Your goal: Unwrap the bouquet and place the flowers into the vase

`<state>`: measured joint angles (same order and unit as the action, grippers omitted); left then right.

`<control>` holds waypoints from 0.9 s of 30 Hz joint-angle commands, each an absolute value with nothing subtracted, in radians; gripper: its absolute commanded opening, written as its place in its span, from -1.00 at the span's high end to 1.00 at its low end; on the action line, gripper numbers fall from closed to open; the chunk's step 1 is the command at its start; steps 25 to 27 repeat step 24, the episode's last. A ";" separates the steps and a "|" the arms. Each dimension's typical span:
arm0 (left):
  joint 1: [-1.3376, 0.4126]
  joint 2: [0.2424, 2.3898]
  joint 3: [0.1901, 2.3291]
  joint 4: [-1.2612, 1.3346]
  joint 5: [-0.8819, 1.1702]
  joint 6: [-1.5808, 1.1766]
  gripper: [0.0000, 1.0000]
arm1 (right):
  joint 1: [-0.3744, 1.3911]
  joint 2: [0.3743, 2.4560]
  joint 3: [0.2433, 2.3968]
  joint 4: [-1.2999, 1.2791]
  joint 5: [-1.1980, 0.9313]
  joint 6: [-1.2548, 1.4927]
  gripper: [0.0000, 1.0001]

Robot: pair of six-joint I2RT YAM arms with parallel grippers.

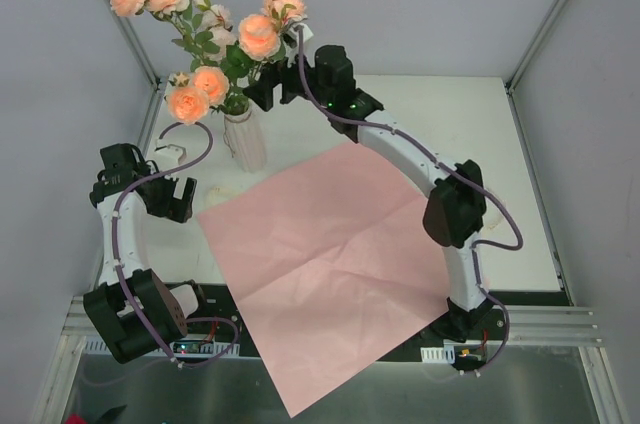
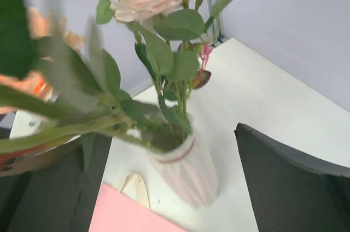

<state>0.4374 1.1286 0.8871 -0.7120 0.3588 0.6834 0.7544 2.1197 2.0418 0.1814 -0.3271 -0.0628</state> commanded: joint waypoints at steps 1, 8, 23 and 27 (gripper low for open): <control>0.426 1.114 0.942 -0.715 0.405 0.623 -0.98 | 0.730 1.881 1.961 0.083 -0.356 -0.075 -1.00; 0.426 1.123 0.943 -0.715 0.428 0.606 -0.98 | 0.716 1.666 1.657 -0.270 -0.287 -0.107 -0.99; 0.425 1.088 0.899 -0.707 0.500 0.575 -0.98 | 0.747 1.338 1.305 -0.449 0.078 -0.078 -0.99; 0.423 1.080 0.893 -0.695 0.500 0.569 -0.98 | 0.747 1.332 1.305 -0.457 0.093 -0.089 -0.99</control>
